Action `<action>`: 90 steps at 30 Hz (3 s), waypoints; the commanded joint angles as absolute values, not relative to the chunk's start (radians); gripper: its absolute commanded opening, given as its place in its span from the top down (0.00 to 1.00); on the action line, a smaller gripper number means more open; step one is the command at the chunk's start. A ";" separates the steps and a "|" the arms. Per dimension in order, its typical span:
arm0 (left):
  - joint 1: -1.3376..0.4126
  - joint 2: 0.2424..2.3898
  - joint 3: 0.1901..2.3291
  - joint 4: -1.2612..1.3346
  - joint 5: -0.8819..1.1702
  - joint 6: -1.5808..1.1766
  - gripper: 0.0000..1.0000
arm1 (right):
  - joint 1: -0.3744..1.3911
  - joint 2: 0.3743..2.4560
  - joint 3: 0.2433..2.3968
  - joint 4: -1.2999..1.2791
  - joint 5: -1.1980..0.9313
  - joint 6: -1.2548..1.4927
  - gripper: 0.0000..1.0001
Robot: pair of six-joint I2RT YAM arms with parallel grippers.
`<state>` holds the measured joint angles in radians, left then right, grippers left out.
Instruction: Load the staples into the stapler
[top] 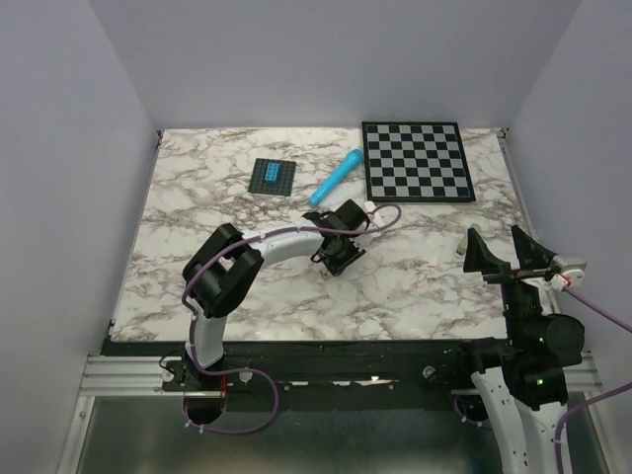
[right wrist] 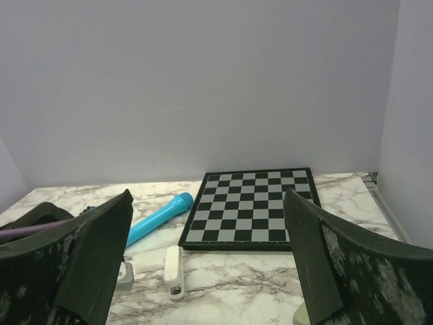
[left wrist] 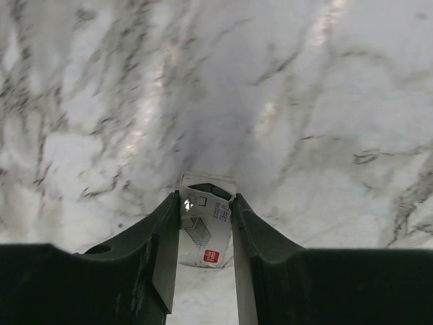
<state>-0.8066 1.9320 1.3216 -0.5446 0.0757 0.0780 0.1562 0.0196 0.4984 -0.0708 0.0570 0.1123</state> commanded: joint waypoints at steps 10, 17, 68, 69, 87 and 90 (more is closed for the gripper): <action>-0.914 1.841 1.286 -0.451 0.187 0.203 0.30 | 0.161 0.268 0.689 -0.327 -0.060 0.175 0.00; -0.875 1.594 1.086 -0.224 0.013 -0.041 0.24 | 0.163 0.468 0.722 -0.382 -0.225 0.259 0.00; -0.746 1.502 0.637 0.199 0.143 -0.819 0.48 | 0.503 1.580 0.603 0.186 -0.520 0.724 0.53; -0.747 1.503 0.638 0.199 0.149 -0.818 0.48 | 0.505 1.586 0.603 0.192 -0.522 0.726 0.54; -0.747 1.540 0.667 0.166 0.224 -0.785 0.53 | 0.512 1.620 0.581 0.258 -0.560 0.752 0.62; -0.747 1.548 0.669 0.167 0.233 -0.785 0.54 | 0.512 1.626 0.581 0.264 -0.561 0.753 0.66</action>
<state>-0.7464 1.5288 0.6472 0.1802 0.1967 -0.7971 0.5034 1.6047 0.5934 0.2276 -0.5407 0.7456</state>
